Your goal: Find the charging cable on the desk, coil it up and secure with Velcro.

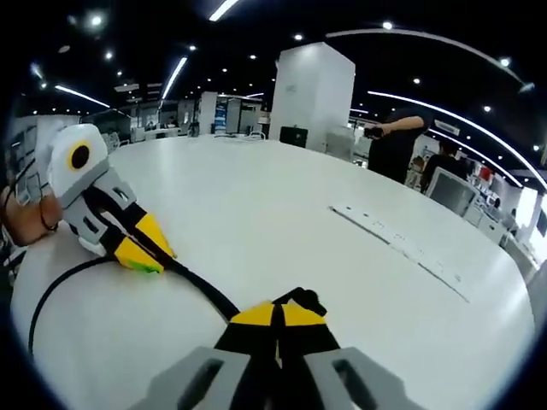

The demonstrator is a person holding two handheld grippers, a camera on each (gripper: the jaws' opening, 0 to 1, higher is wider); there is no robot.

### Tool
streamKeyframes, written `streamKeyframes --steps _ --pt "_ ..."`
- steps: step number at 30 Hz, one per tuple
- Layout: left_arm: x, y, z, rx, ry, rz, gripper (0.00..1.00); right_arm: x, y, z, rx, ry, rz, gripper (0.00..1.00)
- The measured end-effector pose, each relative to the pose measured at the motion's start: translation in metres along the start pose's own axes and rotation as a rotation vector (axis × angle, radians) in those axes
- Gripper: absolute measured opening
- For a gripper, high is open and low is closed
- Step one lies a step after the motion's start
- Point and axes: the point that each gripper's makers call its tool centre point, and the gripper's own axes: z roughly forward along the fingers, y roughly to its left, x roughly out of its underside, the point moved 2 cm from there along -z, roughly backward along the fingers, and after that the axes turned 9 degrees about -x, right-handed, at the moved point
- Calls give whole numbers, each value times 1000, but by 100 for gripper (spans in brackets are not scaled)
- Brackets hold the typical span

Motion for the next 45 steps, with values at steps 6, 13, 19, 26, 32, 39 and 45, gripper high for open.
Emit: streamKeyframes --steps 6,13,19,26,32,39,45 --pt "0 0 0 0 0 2 6 -2 1 -1 14 7 -25 3" --pt "0 0 0 0 0 2 6 0 -2 -4 27 -12 -18 3" --pt "-1 0 0 0 0 2 6 3 -4 -5 30 -9 0 3" --pt "0 0 0 0 0 2 6 3 -5 -4 40 -23 10 3" --pt "0 0 -1 0 -1 1 6 3 -7 -3 48 -30 8 3" --pt "0 0 0 0 -2 0 6 3 -5 -3 55 -33 -5 3" --pt "0 0 0 0 -2 1 6 3 -6 -4 61 -37 -7 3"
